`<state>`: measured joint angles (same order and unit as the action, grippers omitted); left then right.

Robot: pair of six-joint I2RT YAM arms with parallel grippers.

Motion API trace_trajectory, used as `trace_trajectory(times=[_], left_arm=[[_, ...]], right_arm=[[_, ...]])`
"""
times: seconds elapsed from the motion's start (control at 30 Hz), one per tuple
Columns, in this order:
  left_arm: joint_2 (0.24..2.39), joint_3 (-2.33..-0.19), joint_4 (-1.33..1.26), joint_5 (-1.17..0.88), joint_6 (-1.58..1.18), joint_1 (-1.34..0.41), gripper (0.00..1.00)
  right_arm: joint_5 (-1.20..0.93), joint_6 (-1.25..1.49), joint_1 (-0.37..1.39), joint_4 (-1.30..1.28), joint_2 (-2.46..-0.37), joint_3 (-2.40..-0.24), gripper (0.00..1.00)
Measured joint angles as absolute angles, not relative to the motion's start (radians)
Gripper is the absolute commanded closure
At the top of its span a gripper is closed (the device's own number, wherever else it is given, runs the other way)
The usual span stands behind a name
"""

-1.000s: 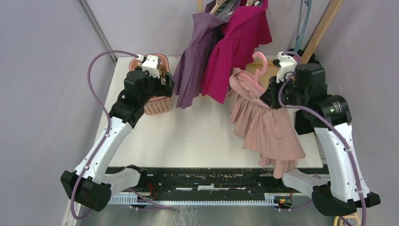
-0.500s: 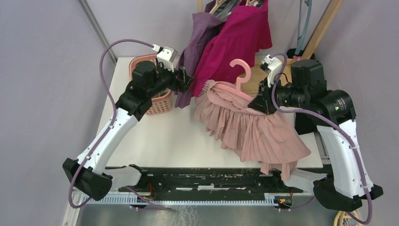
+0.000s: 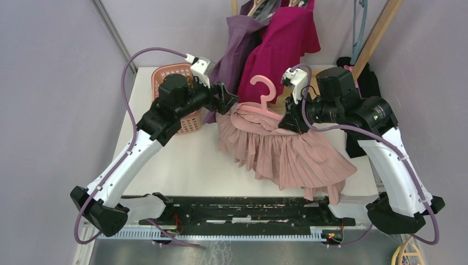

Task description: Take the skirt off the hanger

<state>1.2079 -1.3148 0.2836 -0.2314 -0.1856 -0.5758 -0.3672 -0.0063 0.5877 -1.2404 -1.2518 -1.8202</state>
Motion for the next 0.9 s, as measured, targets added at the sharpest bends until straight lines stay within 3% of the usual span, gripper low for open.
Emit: trace_trajectory(times=[0.9], left_arm=[[1.119,-1.216,0.315,-0.246,-0.205,-0.617,0.14]], right_arm=[[-0.305,-0.023,0.625,-1.182,-1.311,-1.873,0.99]])
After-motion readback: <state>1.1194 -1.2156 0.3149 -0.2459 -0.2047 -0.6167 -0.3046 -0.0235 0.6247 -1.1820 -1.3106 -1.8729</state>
